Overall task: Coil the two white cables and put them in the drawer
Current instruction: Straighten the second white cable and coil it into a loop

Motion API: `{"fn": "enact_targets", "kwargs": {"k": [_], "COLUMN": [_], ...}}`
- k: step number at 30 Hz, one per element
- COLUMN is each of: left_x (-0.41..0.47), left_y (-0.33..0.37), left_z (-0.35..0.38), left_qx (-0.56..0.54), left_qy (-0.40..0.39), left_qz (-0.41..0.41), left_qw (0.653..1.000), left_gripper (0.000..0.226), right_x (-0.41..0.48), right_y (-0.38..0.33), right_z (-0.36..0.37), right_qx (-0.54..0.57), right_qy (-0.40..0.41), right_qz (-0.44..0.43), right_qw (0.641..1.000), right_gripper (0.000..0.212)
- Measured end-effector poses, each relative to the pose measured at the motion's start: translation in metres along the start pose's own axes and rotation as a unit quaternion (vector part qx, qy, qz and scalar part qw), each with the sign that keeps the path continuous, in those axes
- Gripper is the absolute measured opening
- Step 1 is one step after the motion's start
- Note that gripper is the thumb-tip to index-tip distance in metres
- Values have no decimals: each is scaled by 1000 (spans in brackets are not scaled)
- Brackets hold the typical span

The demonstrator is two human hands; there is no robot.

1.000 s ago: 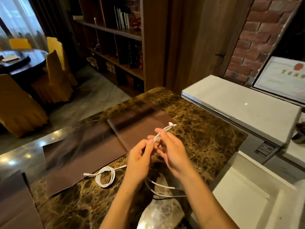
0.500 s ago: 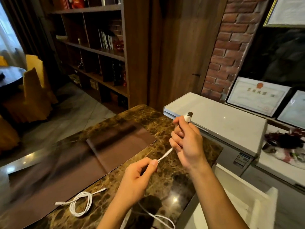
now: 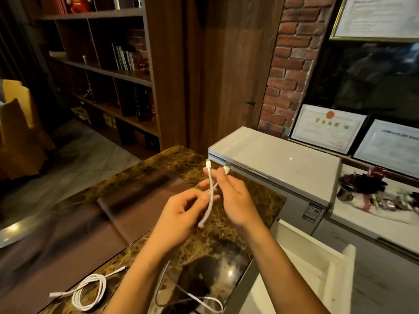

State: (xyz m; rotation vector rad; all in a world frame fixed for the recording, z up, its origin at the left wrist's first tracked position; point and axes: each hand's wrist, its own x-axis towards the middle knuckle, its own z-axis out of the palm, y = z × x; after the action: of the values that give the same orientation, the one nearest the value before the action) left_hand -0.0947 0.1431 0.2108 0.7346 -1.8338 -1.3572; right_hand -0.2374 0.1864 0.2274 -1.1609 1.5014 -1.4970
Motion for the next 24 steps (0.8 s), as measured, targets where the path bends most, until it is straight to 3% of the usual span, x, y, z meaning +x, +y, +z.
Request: {"fn": "enact_targets", "kwargs": {"k": [4,9,14,19,22,24], "left_x": [1,6,1,9,20,21], "left_y": [-3,-6,-3,-11,-23,-26], "left_z": [-1,-2,-5,-19,-31,-29], "left_qx": [-48,15,92,32,208,281], "left_qy": [19,70,49,177,159,133], "left_qz": [-61,-8,49,-9,-79,-107], "left_qw": [997,997,993,984,962,945], "left_gripper": [23,25,19,28,29,51], "right_x": [0,1,3,5,6,7], "right_y": [2,6,10,14,14,16], "right_z": [-2,-3,-3,-4,-8,-10], "right_qx": [-16,90,106,132,162,162], "right_qy": [5,3,35,56,73,80], "right_qz": [3,0,-10,0,5,5], "right_qw": [1000,996,994,990,984,983], "right_gripper": [35,23,20,18,17,17]}}
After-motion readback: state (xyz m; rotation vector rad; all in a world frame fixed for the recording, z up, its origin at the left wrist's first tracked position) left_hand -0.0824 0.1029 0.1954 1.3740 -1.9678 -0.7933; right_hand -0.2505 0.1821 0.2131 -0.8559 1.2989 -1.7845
